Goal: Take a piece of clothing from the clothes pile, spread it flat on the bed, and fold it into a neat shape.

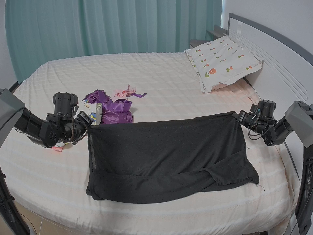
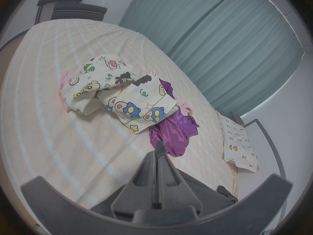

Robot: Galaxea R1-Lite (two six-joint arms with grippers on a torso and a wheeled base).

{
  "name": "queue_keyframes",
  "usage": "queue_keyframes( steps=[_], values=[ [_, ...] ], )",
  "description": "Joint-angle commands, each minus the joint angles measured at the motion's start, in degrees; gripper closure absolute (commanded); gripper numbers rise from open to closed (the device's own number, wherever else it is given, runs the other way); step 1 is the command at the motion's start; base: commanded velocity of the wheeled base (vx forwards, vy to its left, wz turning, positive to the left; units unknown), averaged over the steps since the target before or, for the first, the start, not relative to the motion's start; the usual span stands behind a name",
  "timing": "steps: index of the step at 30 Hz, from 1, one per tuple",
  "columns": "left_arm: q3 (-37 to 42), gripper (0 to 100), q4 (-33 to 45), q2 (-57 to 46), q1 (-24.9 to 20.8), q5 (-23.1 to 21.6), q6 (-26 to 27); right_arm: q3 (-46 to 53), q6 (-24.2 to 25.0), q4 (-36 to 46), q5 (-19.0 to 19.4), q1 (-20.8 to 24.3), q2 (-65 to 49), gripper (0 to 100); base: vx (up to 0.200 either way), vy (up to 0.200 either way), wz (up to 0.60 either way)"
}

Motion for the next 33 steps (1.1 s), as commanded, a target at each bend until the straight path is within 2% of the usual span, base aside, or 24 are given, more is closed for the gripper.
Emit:
queue_keyframes(
  steps=[1, 10, 11, 20, 30, 33],
  values=[
    [2.17, 100, 0.71, -2.09, 0.03, -0.10, 1.40, -0.66, -0.12, -1.15, -0.01, -0.14, -0.62, 100, 0.000, 0.000, 0.00],
    [2.70, 100, 0.71, -2.35, 0.56, 0.17, 1.49, 2.15, -1.44, -1.41, -0.10, -1.19, -1.59, 100, 0.000, 0.000, 0.00],
    [3.58, 100, 0.27, -2.09, 0.56, 0.43, 1.66, 2.94, -4.60, -1.59, -0.19, -1.28, -0.36, 100, 0.000, 0.000, 0.00],
    [4.63, 100, 0.18, -4.99, 0.56, 0.43, -0.97, -0.93, -4.69, -1.85, -2.56, -0.58, 1.58, 100, 0.000, 0.000, 0.00],
    [7.01, 100, -0.08, -5.78, 1.00, 0.08, -0.80, -1.72, -4.69, -4.22, -2.56, -0.31, 2.46, 100, 0.000, 0.000, 0.00],
    [8.85, 100, -0.08, -5.69, 0.82, -0.19, -0.80, 1.36, -4.86, -4.75, -2.21, -0.58, 1.67, 100, 0.000, 0.000, 0.00]
  ],
)
